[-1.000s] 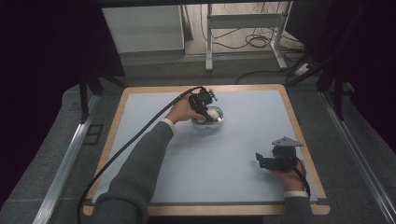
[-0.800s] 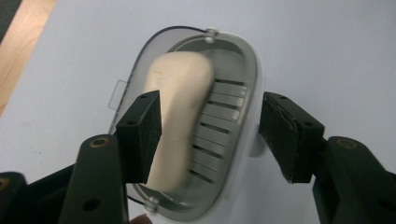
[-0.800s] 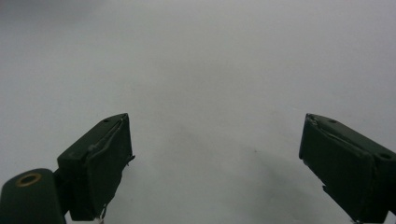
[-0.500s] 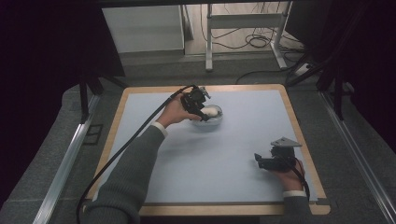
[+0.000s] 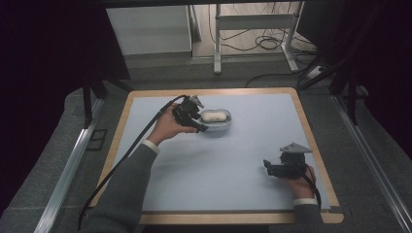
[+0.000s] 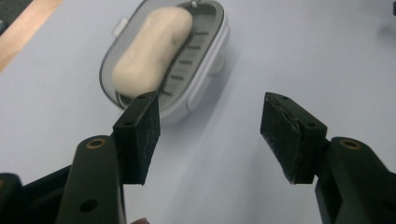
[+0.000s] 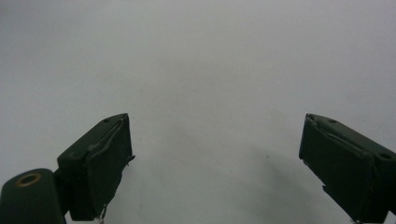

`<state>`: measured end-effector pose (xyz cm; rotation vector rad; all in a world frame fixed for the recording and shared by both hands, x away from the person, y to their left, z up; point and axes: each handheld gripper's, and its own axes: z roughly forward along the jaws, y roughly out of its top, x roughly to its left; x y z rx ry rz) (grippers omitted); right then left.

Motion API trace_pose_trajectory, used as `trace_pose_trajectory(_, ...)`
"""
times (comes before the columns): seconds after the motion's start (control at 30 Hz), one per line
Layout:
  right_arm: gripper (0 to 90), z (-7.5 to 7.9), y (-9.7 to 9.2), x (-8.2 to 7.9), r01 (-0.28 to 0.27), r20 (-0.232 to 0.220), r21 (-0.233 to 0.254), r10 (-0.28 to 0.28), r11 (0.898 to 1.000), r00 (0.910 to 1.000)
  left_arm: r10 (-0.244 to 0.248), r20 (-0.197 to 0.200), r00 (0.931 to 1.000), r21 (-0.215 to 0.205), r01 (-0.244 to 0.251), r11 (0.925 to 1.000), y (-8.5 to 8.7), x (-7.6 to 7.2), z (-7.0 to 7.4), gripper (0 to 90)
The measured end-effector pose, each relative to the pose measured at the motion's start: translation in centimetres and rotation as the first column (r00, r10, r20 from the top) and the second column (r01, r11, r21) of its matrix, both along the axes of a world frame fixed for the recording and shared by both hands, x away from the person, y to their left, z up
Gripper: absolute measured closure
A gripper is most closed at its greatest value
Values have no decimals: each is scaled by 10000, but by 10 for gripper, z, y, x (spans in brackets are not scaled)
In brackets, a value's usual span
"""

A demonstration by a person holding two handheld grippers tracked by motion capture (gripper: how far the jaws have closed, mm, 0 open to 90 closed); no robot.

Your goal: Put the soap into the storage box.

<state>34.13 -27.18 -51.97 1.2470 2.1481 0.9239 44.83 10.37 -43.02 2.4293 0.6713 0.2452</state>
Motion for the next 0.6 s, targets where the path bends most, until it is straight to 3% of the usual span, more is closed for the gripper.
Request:
trace_pose_trajectory(0.2,90,3,4,-2,-80,89,-30,80,10000,9999,315,-44,9995,-202,-316,9993,19,-22,-3,359)
trace_pose_trajectory(0.27,91,4,8,-2,-162,120,-164,164,9997,9998,324,-185,9993,-451,-332,9984,30,-37,-6,359)
trace_pose_trajectory(0.33,90,4,10,-2,-198,144,-168,200,9997,9997,324,-248,9992,-457,-335,9984,33,-42,-8,350)
trace_pose_trajectory(0.4,90,4,13,-1,-270,162,-197,273,9994,9995,567,-299,9979,-585,-583,9966,41,-57,-16,349)
trace_pose_trajectory(0.6,90,4,18,0,-389,132,-313,393,9988,9991,694,-402,9968,-913,-728,9932,56,-75,-26,345)
